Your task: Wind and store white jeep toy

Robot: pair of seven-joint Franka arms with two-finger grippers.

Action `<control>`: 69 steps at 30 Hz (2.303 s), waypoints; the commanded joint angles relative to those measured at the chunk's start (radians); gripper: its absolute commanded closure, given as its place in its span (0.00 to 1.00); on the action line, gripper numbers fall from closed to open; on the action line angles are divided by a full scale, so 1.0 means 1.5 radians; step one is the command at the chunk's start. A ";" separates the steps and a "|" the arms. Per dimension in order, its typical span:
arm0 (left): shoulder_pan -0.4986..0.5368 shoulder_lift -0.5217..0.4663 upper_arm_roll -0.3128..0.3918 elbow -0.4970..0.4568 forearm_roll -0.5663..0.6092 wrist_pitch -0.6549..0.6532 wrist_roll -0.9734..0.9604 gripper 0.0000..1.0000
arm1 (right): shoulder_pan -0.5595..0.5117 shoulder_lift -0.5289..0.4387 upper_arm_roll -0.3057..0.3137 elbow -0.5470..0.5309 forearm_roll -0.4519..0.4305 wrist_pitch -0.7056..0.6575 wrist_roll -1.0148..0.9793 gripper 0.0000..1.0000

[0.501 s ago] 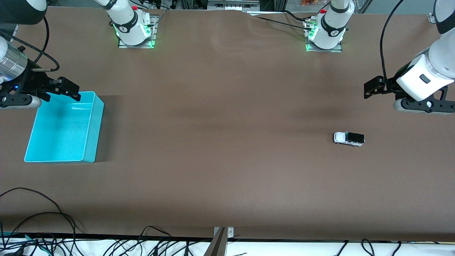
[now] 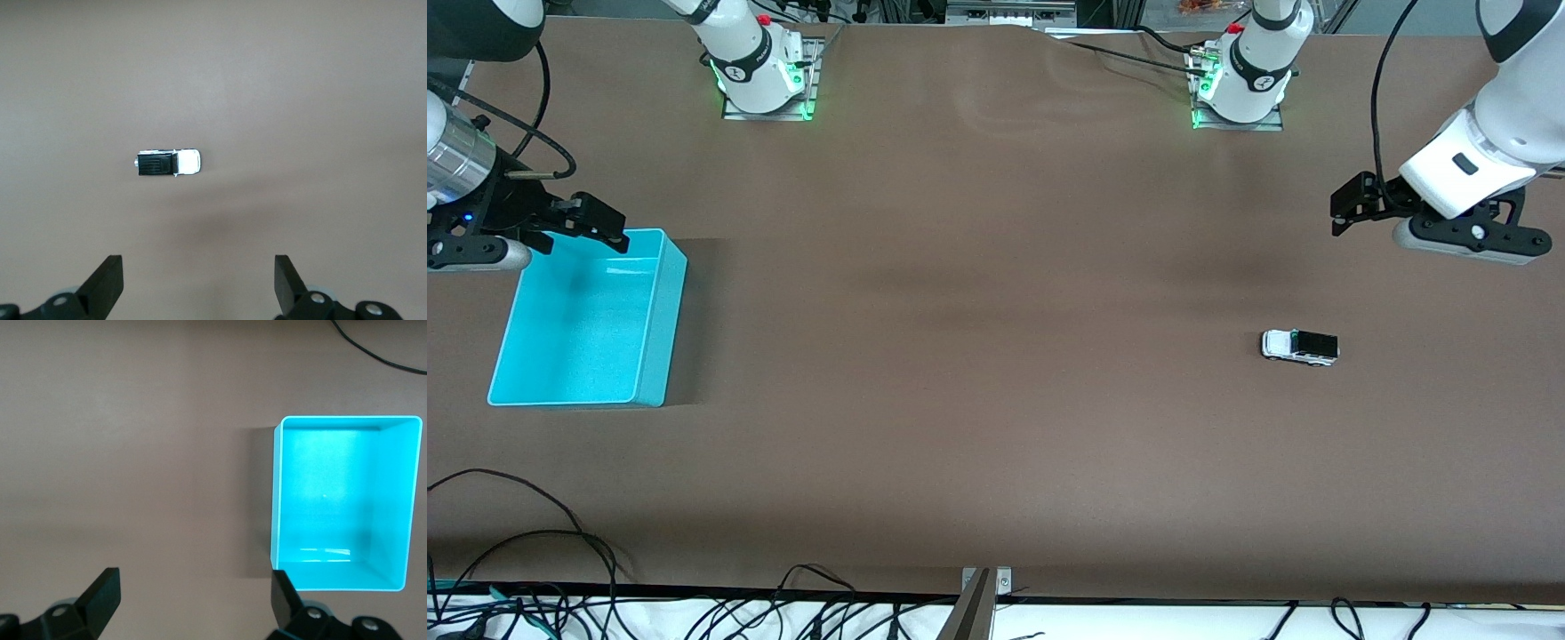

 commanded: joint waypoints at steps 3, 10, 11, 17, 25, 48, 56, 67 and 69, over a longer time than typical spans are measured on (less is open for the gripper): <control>-0.003 -0.030 0.011 -0.022 -0.030 0.012 0.021 0.00 | 0.003 0.004 -0.002 0.014 0.000 -0.011 -0.008 0.00; 0.003 -0.012 0.011 -0.001 -0.030 -0.008 0.018 0.00 | 0.002 0.004 -0.002 0.014 0.000 -0.011 -0.007 0.00; 0.003 -0.011 0.011 0.000 -0.030 -0.009 0.018 0.00 | 0.003 0.004 -0.002 0.014 0.000 -0.011 -0.007 0.00; 0.004 -0.009 0.011 0.000 -0.030 -0.013 0.017 0.00 | 0.003 0.004 -0.002 0.014 0.000 -0.011 -0.007 0.00; 0.003 -0.007 0.009 0.007 -0.030 -0.014 0.017 0.00 | 0.003 0.004 -0.002 0.014 0.000 -0.011 -0.007 0.00; 0.003 -0.007 0.009 0.008 -0.030 -0.024 0.017 0.00 | 0.003 0.004 -0.002 0.014 0.000 -0.011 -0.007 0.00; 0.003 -0.007 0.009 0.009 -0.030 -0.025 0.017 0.00 | 0.003 0.004 -0.002 0.014 0.000 -0.011 -0.007 0.00; 0.001 -0.007 0.006 0.009 -0.023 -0.025 0.018 0.00 | 0.003 0.004 -0.002 0.014 0.000 -0.011 -0.007 0.00; 0.001 -0.006 0.006 0.009 -0.023 -0.025 0.018 0.00 | 0.003 0.004 -0.002 0.014 0.000 -0.011 -0.007 0.00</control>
